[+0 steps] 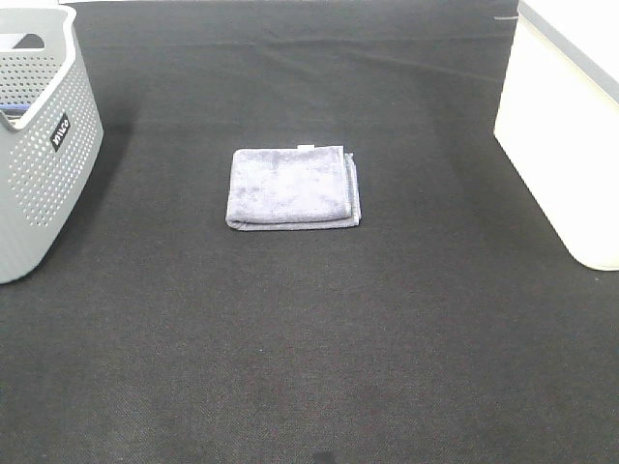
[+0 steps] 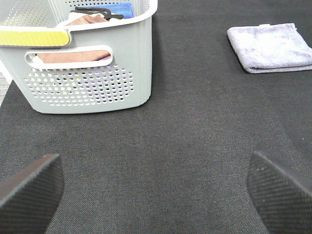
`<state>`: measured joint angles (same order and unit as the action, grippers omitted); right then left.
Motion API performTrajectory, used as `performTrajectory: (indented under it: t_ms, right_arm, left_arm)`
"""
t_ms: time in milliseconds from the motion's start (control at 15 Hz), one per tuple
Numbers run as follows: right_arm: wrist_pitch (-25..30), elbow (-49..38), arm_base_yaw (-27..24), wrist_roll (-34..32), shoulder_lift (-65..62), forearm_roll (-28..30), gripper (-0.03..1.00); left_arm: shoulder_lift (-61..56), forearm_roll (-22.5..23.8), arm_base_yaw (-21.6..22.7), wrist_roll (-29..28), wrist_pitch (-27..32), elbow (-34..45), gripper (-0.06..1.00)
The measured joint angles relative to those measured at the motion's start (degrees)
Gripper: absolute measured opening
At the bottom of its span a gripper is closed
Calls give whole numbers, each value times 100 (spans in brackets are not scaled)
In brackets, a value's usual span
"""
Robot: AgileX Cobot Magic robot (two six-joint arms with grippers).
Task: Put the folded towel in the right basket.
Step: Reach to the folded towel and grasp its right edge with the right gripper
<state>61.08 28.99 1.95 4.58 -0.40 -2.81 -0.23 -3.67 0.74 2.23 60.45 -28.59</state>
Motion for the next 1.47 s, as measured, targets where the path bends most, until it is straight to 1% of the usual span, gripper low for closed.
performTrajectory:
  t_ms: [1333,1467]
  right_arm:
    - [-17,23,0,-6,120,0,85]
    - [-613,218,0,-6,945,-11,85]
  left_arm:
    - [0,0,0,0,0,0,97]
    - [0,0,0,0,0,0,97]
